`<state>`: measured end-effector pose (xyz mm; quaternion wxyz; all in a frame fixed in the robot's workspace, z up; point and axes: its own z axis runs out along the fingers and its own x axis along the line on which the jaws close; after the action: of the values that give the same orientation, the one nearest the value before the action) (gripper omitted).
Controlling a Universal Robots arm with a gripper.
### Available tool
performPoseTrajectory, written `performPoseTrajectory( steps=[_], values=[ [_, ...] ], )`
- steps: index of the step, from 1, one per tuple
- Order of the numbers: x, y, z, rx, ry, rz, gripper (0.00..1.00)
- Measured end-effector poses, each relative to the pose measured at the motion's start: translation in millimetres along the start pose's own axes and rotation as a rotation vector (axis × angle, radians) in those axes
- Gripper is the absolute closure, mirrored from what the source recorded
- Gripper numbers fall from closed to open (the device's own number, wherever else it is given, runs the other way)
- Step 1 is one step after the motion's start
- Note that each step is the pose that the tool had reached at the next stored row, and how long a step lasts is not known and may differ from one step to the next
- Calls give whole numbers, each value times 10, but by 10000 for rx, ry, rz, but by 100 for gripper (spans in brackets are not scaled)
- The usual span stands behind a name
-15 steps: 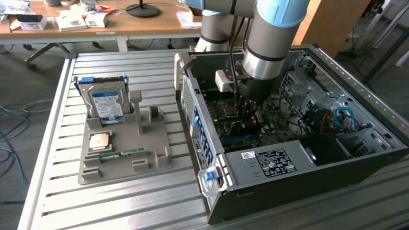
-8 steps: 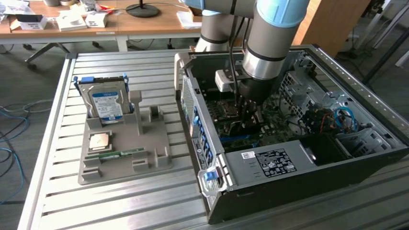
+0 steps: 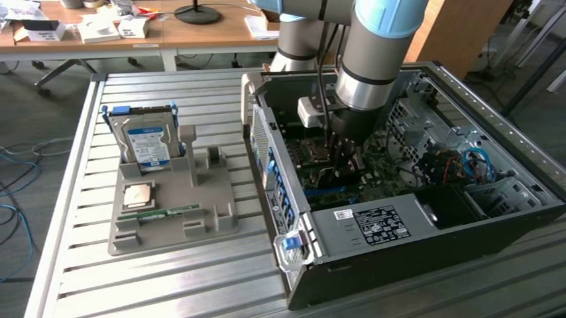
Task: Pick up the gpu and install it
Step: 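Insert the gpu into the slot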
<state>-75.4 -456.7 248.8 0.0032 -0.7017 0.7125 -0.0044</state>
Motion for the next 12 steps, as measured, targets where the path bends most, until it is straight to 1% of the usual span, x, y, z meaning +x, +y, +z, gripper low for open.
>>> performPoseTrajectory(
  steps=[12],
  values=[
    [2,2,14,-1,2,-26,74]
  ],
)
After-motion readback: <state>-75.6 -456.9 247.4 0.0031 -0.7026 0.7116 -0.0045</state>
